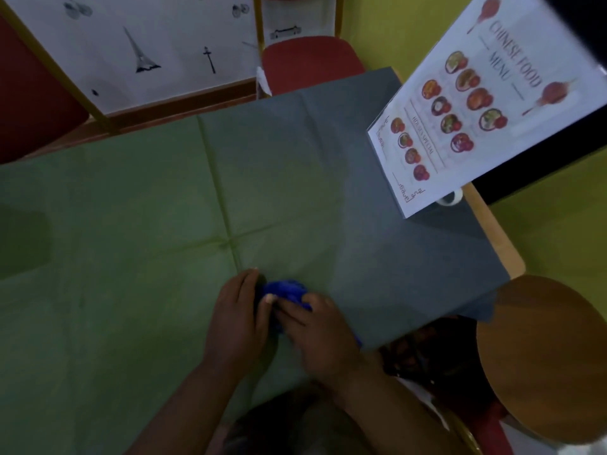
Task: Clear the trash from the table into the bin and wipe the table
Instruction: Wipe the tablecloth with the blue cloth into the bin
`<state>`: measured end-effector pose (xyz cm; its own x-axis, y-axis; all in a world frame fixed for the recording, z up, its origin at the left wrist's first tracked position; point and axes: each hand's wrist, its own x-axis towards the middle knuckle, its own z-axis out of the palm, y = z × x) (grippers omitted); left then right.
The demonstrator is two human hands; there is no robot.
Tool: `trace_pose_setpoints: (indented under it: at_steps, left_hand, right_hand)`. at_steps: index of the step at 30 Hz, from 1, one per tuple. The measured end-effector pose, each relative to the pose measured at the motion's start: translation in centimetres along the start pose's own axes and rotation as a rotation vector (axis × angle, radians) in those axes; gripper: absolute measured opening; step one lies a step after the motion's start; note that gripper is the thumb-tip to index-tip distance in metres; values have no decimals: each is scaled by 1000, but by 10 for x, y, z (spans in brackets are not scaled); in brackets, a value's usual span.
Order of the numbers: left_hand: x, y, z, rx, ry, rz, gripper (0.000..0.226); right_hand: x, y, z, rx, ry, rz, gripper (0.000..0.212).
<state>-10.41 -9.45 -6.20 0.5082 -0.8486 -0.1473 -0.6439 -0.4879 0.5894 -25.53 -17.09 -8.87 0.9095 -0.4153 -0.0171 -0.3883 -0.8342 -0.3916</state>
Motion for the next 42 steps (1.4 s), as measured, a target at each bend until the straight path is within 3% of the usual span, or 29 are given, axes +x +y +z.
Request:
trace_pose_setpoints:
  at_steps: [3, 7, 9, 12, 15, 18, 22, 25, 27, 30, 32, 34, 36, 39, 42]
  left_hand:
    - [6, -6, -10, 13, -28, 26, 41]
    - [10, -4, -13, 91, -109, 94, 45]
    - [12, 1, -10, 78, -120, 62, 46]
    - [19, 10, -3, 63, -144, -68, 46]
    - [28, 15, 4, 122, -221, -192, 36]
    - [32, 15, 4, 51, -277, -222, 34]
    - [29, 17, -11, -269, -255, -176, 23]
    - [23, 28, -33, -592, -360, -169, 17]
    - [20, 40, -48, -761, -488, -190, 21]
    - [21, 66, -63, -890, -633, -189, 33]
    - [23, 84, -67, -954, -665, -169, 40]
    - [26, 101, -67, -1035, -664, -185, 38]
    - [30, 117, -63, -1140, -666, -241, 32]
    - [36, 135, -51, -1193, -703, -258, 30]
    - [43, 159, -30, -1171, -758, -249, 35]
  right_hand:
    - [11, 7, -16, 4, 37, -142, 32]
    - [-7, 25, -45, -46, 113, -83, 36]
    - [-26, 34, -55, 6, 237, 89, 37]
    - [-53, 39, -55, 212, 423, 528, 31]
    - [-58, 35, -47, 426, 322, 919, 35]
    - [-46, 27, -35, 607, 245, 1072, 37]
    - [-32, 30, -27, 789, 262, 1207, 53]
    - [-32, 34, -28, 907, 279, 1192, 38]
    - [-33, 35, -30, 1020, 331, 1137, 40]
    - [-33, 35, -40, 1284, 409, 1024, 72]
    - [-34, 36, -44, 1600, 501, 944, 92]
    - [-38, 39, -50, 1940, 554, 838, 85]
    - [-46, 40, -61, 2135, 494, 699, 60]
    - [-63, 46, -71, 2205, 420, 605, 53]
    - [-91, 62, -83, 2204, 557, 600, 52]
